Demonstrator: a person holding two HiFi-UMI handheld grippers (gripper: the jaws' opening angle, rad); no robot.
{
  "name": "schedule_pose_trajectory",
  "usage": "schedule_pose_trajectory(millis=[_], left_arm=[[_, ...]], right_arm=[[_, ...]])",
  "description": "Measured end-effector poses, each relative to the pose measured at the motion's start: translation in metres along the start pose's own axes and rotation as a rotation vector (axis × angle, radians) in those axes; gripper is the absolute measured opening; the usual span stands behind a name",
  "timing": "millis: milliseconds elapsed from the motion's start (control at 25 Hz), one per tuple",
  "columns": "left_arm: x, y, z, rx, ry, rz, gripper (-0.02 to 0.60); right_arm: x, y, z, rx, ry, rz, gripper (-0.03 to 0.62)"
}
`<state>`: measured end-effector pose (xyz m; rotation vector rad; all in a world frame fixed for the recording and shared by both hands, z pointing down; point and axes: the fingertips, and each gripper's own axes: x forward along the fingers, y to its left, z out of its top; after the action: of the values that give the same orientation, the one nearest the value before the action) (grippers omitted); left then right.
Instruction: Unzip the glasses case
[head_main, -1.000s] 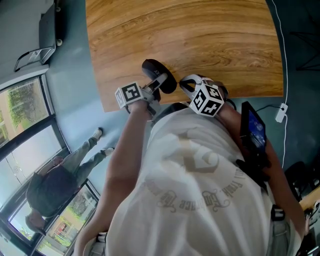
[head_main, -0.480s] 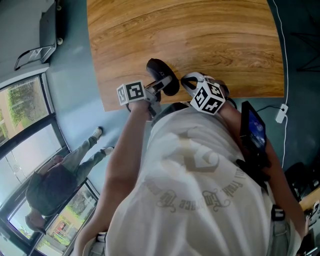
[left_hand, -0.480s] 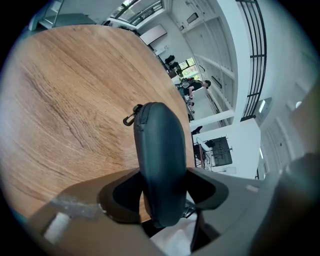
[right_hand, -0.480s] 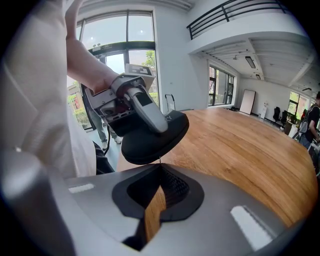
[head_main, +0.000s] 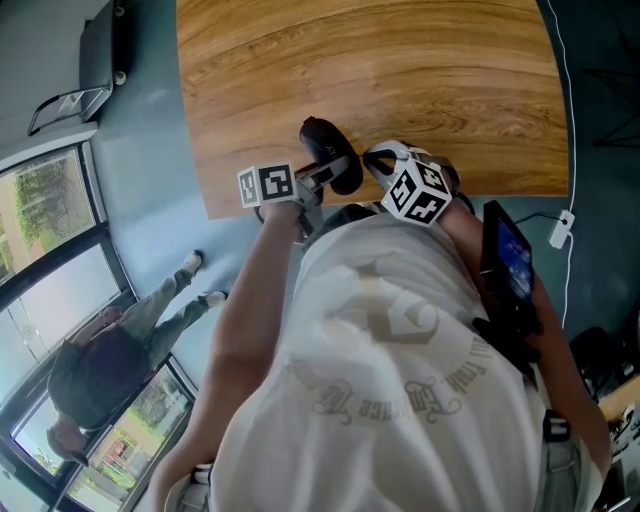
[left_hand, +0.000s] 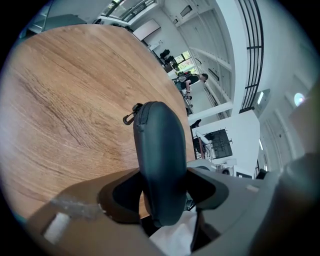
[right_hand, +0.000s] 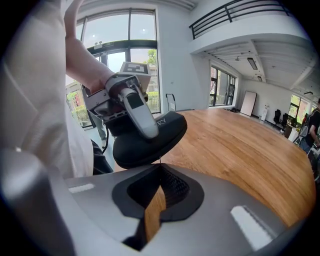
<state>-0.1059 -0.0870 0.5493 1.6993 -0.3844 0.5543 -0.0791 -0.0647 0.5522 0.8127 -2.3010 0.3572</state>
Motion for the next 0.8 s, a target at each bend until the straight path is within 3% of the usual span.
schedule_pose_trajectory(millis=[800], left_arm=[[0.005, -0.006, -0.028, 0.110, 0.127, 0.004, 0.284]], right_arm=[[-0.002, -0.009, 0.002, -0.030, 0.000, -0.020, 0.008]])
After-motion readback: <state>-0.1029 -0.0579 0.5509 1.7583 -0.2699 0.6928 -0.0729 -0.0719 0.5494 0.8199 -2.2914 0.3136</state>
